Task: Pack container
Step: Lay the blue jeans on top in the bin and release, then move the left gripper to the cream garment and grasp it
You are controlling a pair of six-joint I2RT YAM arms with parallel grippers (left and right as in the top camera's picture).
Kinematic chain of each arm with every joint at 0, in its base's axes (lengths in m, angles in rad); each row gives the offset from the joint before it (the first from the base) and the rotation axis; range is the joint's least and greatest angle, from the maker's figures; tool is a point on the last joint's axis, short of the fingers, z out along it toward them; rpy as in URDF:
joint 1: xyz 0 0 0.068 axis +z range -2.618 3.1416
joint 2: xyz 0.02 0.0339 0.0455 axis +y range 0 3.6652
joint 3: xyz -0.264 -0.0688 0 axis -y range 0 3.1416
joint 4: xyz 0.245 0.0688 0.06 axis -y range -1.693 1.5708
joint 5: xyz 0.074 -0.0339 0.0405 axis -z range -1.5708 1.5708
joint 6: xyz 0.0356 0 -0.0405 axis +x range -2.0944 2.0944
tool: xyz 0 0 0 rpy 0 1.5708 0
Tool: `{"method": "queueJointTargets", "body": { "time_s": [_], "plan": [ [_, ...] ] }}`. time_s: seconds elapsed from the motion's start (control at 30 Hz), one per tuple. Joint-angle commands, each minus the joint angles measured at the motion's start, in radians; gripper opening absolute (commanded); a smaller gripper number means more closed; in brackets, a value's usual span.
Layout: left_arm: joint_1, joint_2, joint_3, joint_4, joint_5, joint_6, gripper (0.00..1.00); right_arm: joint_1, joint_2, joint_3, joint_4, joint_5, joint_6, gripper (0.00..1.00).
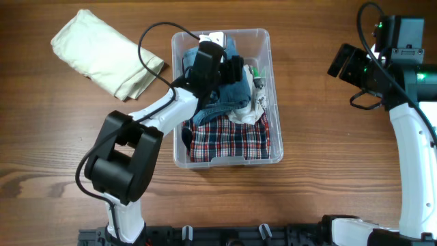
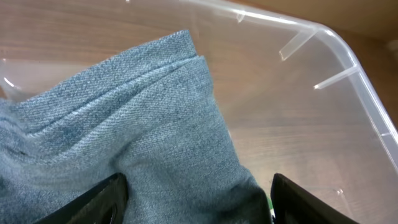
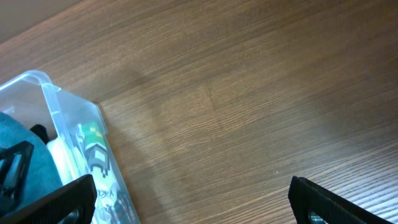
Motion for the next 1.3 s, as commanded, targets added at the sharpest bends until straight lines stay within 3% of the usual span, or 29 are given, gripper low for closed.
{"method": "queueJointTargets", "body": {
  "time_s": [0.0,0.17,0.27,0.4,0.5,0.57,0.73,0.8,0.87,0.93,1.07,1.1,1.13,1.17,1.27],
  "plan": [
    [0.007,0.156,-0.019,-0.15,0.053,-0.033,0.76,0.003,-0.017,-0.011,-0.005,-0.01,-0.011,1.0],
    [0.01,0.093,-0.019,-0.355,0.051,-0.021,0.73,0.003,-0.017,-0.011,-0.004,-0.04,-0.029,1.0],
    [0.006,-0.066,-0.019,-0.348,0.047,0.014,0.8,0.003,-0.017,-0.011,-0.004,-0.043,-0.034,1.0],
    [-0.029,-0.332,-0.019,-0.425,0.029,0.035,0.79,0.003,-0.017,-0.011,-0.004,-0.043,-0.036,1.0],
    [-0.084,-0.378,-0.02,-0.674,0.029,0.01,0.45,0.003,-0.017,-0.011,-0.004,-0.043,-0.035,1.0],
    [-0.117,-0.358,-0.03,-0.772,0.029,-0.026,0.41,0.003,-0.017,-0.011,-0.003,-0.043,-0.035,1.0],
    [-0.141,-0.206,-0.03,-0.703,0.011,-0.083,0.46,0.003,-0.017,-0.011,-0.007,-0.047,-0.037,1.0],
    [-0.141,-0.112,-0.03,-0.697,0.089,-0.136,0.47,0.003,-0.017,-0.011,-0.008,-0.047,-0.036,1.0],
    [-0.141,-0.032,-0.03,-0.714,0.188,-0.136,0.55,0.003,-0.017,-0.011,-0.008,-0.048,-0.037,1.0],
    [-0.141,-0.013,-0.03,-0.742,0.18,-0.131,0.56,0.003,-0.017,-0.011,-0.016,-0.054,-0.037,1.0],
    [-0.129,-0.16,-0.018,-0.768,0.102,-0.126,0.59,0.003,-0.017,-0.011,-0.023,-0.055,-0.055,1.0],
    [-0.126,-0.248,-0.018,-0.78,0.029,-0.126,0.65,0.003,-0.017,-0.011,-0.024,-0.054,-0.06,1.0],
    [-0.123,-0.315,-0.018,-0.787,-0.025,-0.126,0.77,0.003,-0.017,-0.011,-0.027,-0.054,-0.061,1.0],
    [-0.113,-0.399,-0.018,-0.791,-0.091,-0.098,0.96,0.003,-0.017,-0.011,-0.032,-0.054,-0.063,1.0],
    [-0.011,-0.609,-0.018,-0.79,-0.201,0.002,1.0,0.003,-0.017,-0.011,-0.037,-0.054,-0.067,1.0]
  ]
}}
